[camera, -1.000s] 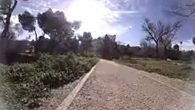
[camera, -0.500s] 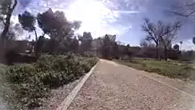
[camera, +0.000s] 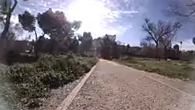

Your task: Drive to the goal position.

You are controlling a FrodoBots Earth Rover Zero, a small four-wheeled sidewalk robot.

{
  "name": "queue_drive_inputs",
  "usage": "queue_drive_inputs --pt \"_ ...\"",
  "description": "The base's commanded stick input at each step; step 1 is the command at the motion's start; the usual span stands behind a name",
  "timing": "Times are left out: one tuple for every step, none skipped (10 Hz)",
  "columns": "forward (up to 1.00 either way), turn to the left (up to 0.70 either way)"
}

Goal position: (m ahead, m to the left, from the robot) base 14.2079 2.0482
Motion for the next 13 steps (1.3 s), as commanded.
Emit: queue_drive_inputs --pt "1.0 -0.4" --pt "1.0 -0.4" --pt "1.0 -0.4" --pt "1.0 -0.4" --pt "1.0 -0.4" --pt "1.0 -0.4" --pt "0.41 -0.16" --pt "0.0 0.0" --pt "0.0 0.0" --pt "0.0 0.0" --pt "0.0 0.0" --pt "0.0 -0.26" --pt "0.0 -0.58"
